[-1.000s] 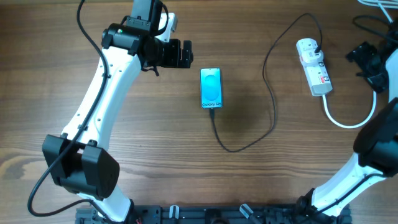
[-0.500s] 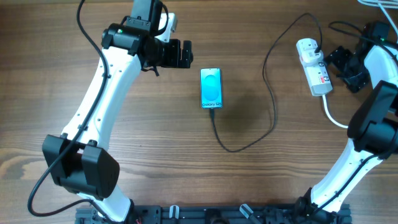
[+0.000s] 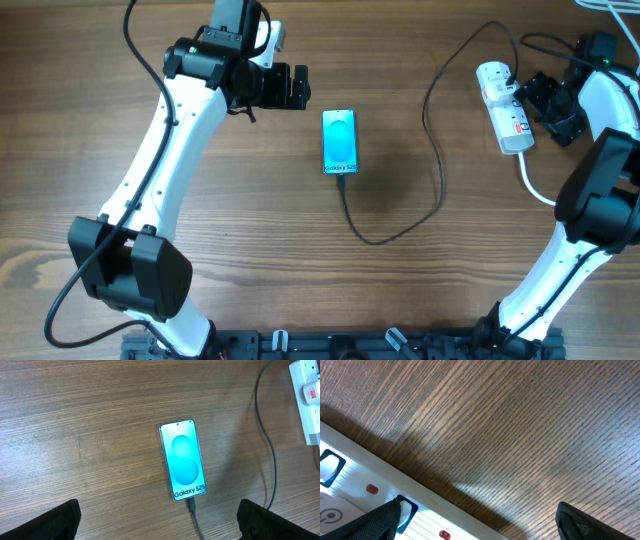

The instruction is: Plug charger to phone and switch on socket

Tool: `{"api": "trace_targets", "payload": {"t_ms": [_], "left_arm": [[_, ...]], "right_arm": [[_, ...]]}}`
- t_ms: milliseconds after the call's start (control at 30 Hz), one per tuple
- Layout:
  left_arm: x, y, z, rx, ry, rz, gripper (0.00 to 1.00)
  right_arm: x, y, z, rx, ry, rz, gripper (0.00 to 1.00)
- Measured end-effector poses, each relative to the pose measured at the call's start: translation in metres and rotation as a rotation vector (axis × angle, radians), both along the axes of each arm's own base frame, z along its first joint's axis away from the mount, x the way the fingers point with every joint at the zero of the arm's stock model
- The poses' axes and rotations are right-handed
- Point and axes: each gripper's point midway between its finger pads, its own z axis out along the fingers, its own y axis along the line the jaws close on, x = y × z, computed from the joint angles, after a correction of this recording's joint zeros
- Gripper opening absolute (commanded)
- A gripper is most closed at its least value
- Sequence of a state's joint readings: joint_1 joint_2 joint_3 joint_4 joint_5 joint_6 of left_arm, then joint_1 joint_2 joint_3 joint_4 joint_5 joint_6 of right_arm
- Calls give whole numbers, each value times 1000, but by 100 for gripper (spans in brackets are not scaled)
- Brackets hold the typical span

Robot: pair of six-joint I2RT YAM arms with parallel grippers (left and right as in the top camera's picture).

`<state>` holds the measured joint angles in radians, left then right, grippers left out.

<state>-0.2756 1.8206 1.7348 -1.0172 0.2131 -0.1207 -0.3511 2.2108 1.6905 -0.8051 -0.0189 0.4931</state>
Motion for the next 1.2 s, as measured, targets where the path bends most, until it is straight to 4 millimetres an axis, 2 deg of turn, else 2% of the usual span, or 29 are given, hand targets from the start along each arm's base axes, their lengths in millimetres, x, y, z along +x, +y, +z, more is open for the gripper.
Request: {"api": "trace_targets", "payload": {"t_ms": [667, 767, 900, 1033, 1067, 1133, 1200], "left_arm": [[0, 0, 0, 0, 0, 0, 100], [0, 0, 0, 0, 0, 0, 100], [0, 0, 0, 0, 0, 0, 100], [0, 0, 0, 0, 1, 0, 100], [0, 0, 0, 0, 0, 0, 100], [0, 0, 0, 0, 0, 0, 100], [0, 0, 0, 1, -1, 0, 100]], "right_arm": [[-5, 4, 0, 14, 25, 3, 100], [-7, 14, 0, 33, 39, 20, 100], [-9, 16, 0, 37, 49, 23, 100], [-22, 26, 7, 62, 96, 20, 100], [-24, 23, 22, 53, 71, 14, 100], [-25, 19, 79, 13, -35, 7, 100], [-43, 24, 167, -46, -189, 7, 100]]}}
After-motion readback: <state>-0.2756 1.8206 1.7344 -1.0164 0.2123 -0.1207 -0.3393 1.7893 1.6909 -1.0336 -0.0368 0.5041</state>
